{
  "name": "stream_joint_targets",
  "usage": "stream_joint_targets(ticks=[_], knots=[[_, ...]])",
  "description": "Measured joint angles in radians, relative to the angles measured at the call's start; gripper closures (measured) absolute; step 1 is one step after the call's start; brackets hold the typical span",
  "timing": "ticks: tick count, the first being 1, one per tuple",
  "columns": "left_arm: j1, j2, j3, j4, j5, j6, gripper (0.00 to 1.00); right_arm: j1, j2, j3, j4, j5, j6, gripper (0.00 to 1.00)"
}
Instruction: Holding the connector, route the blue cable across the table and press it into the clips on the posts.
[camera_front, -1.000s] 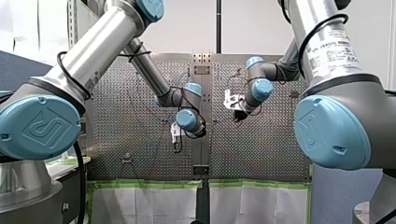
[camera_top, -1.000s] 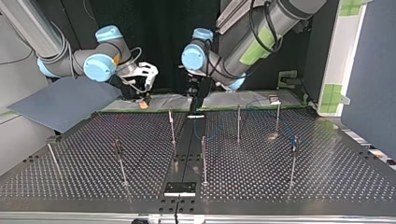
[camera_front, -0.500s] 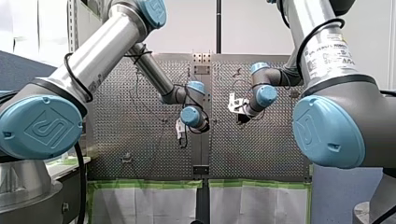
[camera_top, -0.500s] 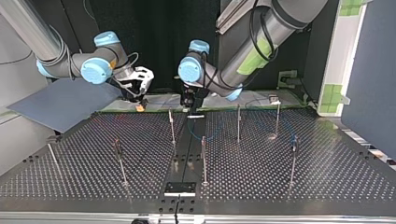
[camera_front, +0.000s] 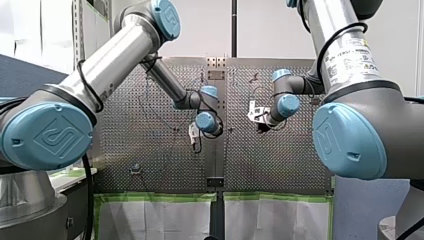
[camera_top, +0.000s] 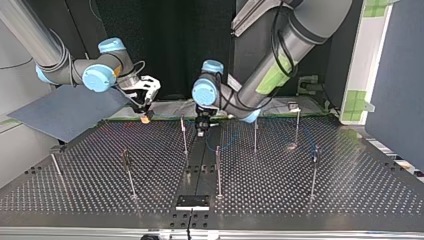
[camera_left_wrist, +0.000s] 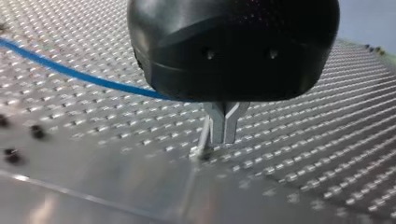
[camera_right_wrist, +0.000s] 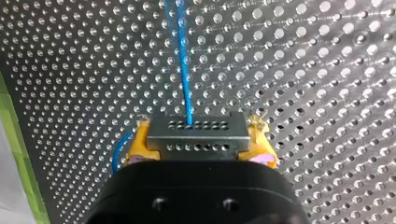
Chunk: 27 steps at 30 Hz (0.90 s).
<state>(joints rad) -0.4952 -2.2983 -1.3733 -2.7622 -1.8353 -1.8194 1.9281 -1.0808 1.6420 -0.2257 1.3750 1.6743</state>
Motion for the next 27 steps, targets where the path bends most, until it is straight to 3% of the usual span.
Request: stream_joint_targets(ticks=[10, 11, 12, 14, 15, 17, 18, 19, 20, 21, 22, 27], knots=[[0.028, 0.0, 0.028, -0.03, 0.021, 0.007, 1.0, -0.044, 0.032, -0.032, -0.018, 0.0, 0.012, 1.0], [0.028, 0.0, 0.029, -0.035, 0.021, 0.01, 0.92, -0.047, 0.033, -0.034, -0.02, -0.001, 0.013, 1.0], [0.028, 0.0, 0.029, -0.043, 0.021, 0.014, 0.92, -0.051, 0.034, -0.037, -0.023, -0.002, 0.014, 1.0], [0.028, 0.0, 0.03, -0.055, 0.02, 0.021, 0.76, -0.056, 0.035, -0.042, -0.025, -0.003, 0.015, 1.0], [0.027, 0.0, 0.03, -0.064, 0.017, 0.027, 0.76, -0.06, 0.035, -0.046, -0.027, -0.004, 0.016, 1.0], [0.025, 0.001, 0.03, -0.078, 0.007, 0.036, 0.46, -0.064, 0.035, -0.05, -0.031, -0.009, 0.016, 1.0], [0.023, 0.001, 0.03, -0.088, -0.001, 0.04, 0.46, -0.066, 0.035, -0.052, -0.036, -0.014, 0.016, 1.0], [0.021, 0.001, 0.03, -0.096, -0.007, 0.042, 0.35, -0.068, 0.035, -0.054, -0.039, -0.019, 0.016, 1.0], [0.02, 0.001, 0.03, -0.104, -0.011, 0.044, 0.16, -0.07, 0.035, -0.055, -0.043, -0.024, 0.016, 1.0], [0.018, 0.001, 0.03, -0.114, -0.015, 0.046, 0.16, -0.072, 0.035, -0.056, -0.05, -0.032, 0.017, 1.0], [0.017, 0.001, 0.03, -0.121, -0.017, 0.047, 0.03, -0.073, 0.035, -0.057, -0.055, -0.038, 0.019, 1.0], [0.009, 0.003, 0.03, -0.159, -0.021, 0.052, 0.0, -0.078, 0.036, -0.057, -0.081, -0.057, 0.033, 1.0]])
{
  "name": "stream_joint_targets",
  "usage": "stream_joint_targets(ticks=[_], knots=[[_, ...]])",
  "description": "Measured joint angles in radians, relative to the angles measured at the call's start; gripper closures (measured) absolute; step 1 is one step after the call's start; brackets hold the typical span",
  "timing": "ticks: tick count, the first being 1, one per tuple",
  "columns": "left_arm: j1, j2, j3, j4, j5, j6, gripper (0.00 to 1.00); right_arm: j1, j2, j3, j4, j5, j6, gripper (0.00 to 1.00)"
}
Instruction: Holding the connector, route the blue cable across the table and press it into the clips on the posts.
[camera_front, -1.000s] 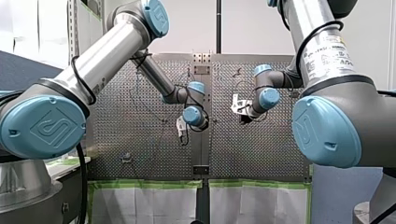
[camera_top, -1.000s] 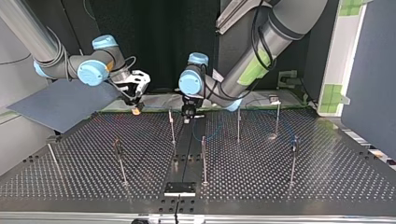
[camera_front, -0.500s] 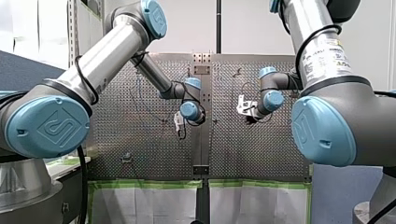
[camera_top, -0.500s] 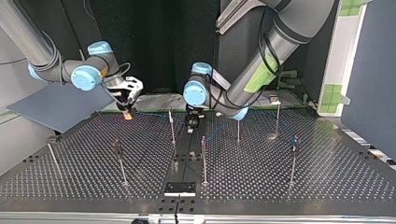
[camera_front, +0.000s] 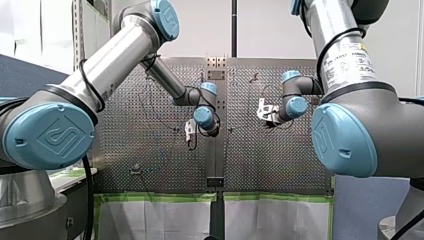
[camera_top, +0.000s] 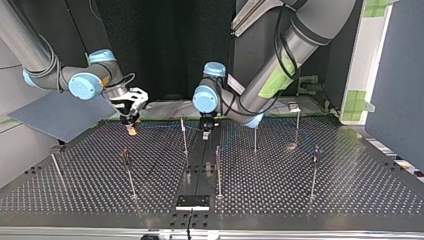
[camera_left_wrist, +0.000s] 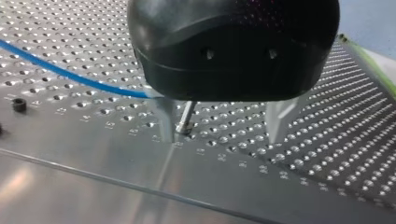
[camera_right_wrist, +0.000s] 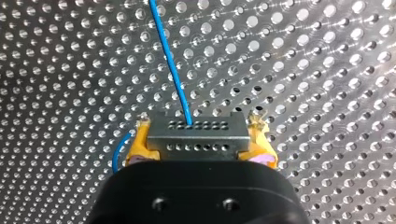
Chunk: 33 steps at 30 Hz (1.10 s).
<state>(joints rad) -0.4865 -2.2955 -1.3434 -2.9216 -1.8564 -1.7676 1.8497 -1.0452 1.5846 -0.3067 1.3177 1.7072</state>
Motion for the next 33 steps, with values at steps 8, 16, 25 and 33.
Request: stream_joint_targets(ticks=[8, 16, 25, 33], knots=[[-0.03, 0.015, -0.005, -0.065, -0.009, 0.003, 0.0, -0.008, 0.001, 0.0, -0.011, -0.024, 0.007, 1.0], [-0.078, 0.075, -0.021, -0.103, -0.023, -0.003, 0.0, -0.016, 0.004, -0.008, -0.017, -0.052, 0.008, 1.0], [-0.161, 0.086, -0.028, -0.128, -0.068, -0.007, 0.0, -0.02, 0.007, -0.01, -0.017, -0.064, 0.006, 1.0], [-0.226, 0.087, -0.028, -0.116, -0.088, -0.024, 0.0, -0.025, 0.007, -0.01, -0.017, -0.069, 0.009, 1.0]])
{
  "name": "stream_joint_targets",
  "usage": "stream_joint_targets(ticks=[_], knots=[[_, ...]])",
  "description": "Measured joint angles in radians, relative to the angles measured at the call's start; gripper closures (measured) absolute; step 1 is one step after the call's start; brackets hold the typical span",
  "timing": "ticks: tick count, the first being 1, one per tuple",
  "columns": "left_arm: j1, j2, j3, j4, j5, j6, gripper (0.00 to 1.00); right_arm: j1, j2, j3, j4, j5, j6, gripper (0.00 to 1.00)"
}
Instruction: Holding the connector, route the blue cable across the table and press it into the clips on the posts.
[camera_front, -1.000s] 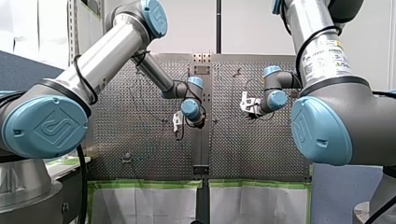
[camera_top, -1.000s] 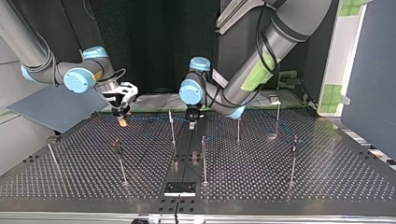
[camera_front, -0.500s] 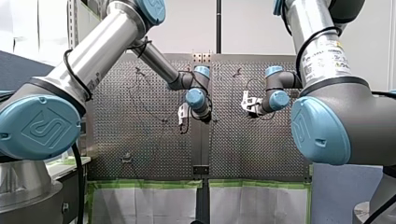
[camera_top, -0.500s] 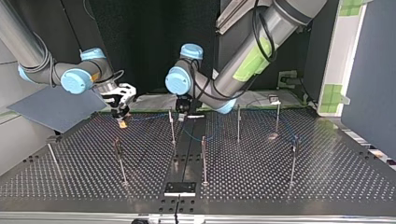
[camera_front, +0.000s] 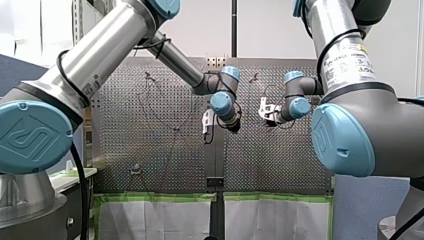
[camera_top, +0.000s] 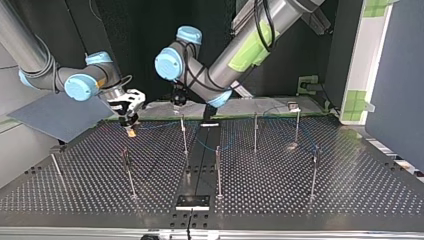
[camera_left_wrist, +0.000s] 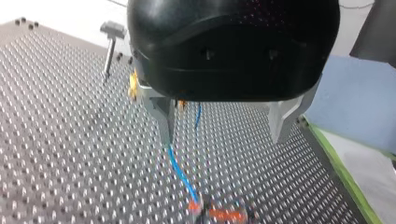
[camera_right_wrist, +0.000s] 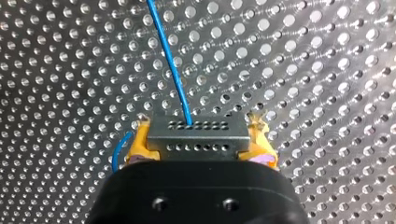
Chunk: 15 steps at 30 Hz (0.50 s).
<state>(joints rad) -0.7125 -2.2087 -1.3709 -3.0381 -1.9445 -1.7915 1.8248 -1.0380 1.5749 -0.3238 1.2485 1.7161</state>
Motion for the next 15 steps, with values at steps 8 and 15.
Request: stream_joint_targets(ticks=[8, 15], knots=[[-0.054, -0.002, 0.023, 0.064, -0.062, -0.063, 0.0, -0.019, 0.0, -0.004, 0.003, -0.004, 0.001, 1.0], [-0.06, -0.014, 0.065, 0.127, -0.125, -0.088, 0.0, -0.031, -0.001, -0.005, 0.007, -0.01, 0.001, 1.0]])
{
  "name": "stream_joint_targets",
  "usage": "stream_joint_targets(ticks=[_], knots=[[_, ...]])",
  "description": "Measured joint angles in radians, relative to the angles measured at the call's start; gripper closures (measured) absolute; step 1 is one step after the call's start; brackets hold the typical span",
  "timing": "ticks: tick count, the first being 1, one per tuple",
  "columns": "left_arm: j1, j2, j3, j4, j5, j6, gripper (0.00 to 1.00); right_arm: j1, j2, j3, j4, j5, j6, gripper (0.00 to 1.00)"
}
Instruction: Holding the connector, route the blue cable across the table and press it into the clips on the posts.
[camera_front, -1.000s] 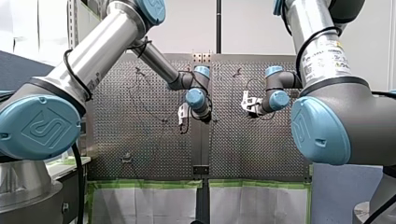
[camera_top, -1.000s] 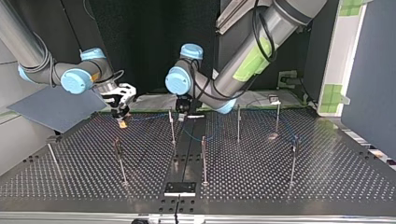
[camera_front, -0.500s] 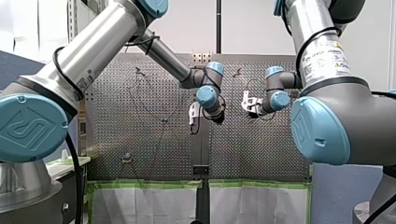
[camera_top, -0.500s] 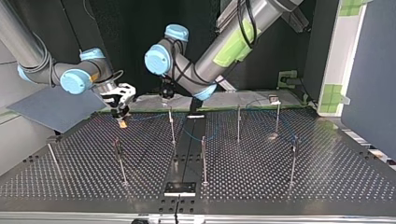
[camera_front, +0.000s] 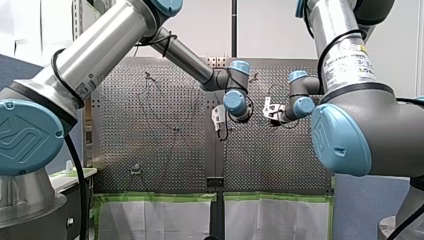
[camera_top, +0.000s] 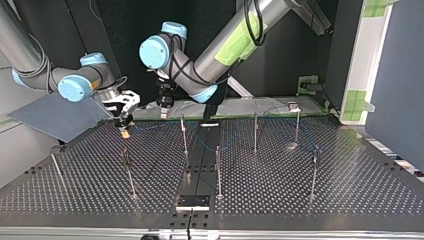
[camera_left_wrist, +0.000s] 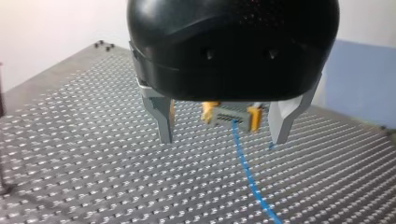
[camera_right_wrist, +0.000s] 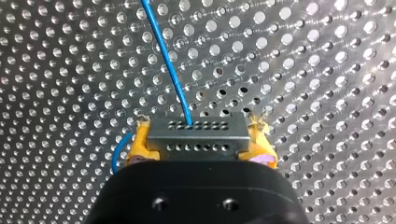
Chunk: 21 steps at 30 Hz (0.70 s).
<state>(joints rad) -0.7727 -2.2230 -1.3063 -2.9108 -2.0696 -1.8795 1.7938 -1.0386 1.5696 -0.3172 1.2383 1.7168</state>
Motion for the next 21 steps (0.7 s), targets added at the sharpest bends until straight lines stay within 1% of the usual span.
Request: stream_joint_targets(ticks=[3, 6, 9, 15, 17, 21], knots=[[-0.008, -0.017, 0.019, 0.0, -0.023, -0.015, 0.0, -0.004, 0.0, 0.0, 0.002, -0.002, 0.0, 1.0], [-0.014, -0.043, 0.046, -0.022, -0.042, -0.032, 0.0, -0.006, -0.001, -0.002, 0.004, -0.003, 0.0, 1.0], [-0.019, -0.075, 0.077, -0.052, -0.046, -0.044, 0.0, -0.008, -0.001, -0.003, 0.005, -0.006, 0.0, 1.0], [-0.028, -0.135, 0.137, -0.109, -0.05, -0.051, 0.0, -0.01, -0.001, -0.004, 0.006, -0.014, 0.0, 1.0], [-0.029, -0.152, 0.155, -0.111, -0.054, -0.053, 0.0, -0.01, -0.001, -0.004, 0.006, -0.015, 0.0, 1.0], [-0.024, -0.196, 0.199, -0.094, -0.074, -0.054, 0.0, -0.011, 0.0, -0.004, 0.006, -0.015, 0.0, 1.0]])
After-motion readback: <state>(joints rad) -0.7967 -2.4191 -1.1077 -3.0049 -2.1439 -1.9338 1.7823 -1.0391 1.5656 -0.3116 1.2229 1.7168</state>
